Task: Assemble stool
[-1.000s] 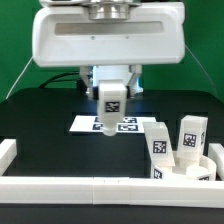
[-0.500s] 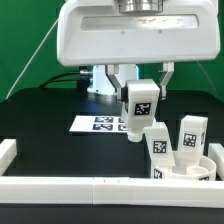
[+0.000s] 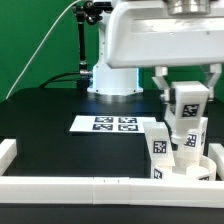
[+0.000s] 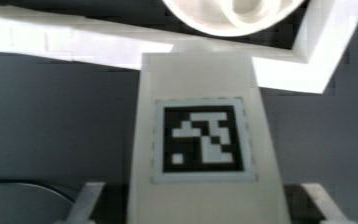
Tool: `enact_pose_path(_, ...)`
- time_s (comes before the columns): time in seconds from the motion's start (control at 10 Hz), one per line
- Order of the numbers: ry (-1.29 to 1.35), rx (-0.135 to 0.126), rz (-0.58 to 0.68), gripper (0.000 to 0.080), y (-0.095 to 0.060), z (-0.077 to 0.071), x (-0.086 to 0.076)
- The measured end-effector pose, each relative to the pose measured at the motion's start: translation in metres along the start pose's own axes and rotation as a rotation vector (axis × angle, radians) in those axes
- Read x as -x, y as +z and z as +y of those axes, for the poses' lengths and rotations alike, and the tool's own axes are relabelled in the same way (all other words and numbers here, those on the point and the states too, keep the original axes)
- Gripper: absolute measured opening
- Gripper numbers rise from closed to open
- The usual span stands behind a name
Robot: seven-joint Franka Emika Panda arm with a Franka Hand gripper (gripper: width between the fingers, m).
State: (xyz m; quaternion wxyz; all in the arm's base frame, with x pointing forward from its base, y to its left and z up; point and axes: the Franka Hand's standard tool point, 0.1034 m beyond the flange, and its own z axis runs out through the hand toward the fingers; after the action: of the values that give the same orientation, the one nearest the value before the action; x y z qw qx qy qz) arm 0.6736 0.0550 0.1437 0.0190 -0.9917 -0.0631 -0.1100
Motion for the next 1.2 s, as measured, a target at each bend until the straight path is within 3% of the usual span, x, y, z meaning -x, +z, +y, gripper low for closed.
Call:
enact_pose_path(0.3, 0.005, 0.007, 0.025, 0.0338, 0.001, 0.004, -0.001)
enact_pose_path(0.4, 0.005, 0.016, 0.061, 0.0338, 0.001, 0.006, -0.004)
enact_pose_path(0.5, 0.001, 0.037, 0.173, 0.0338, 0.001, 0.001, -0.002)
enact_pose_path(0.7, 0.014, 0.027, 0.197, 0.0338, 0.008, -0.017, 0.011)
enact_pose_path(1.1, 0.011, 0.026, 0.192, 0.0338, 0.011, -0.019, 0.013)
enact_pose_path(1.2, 0.013, 0.026, 0.21, 0.0338, 0.014, -0.025, 0.018)
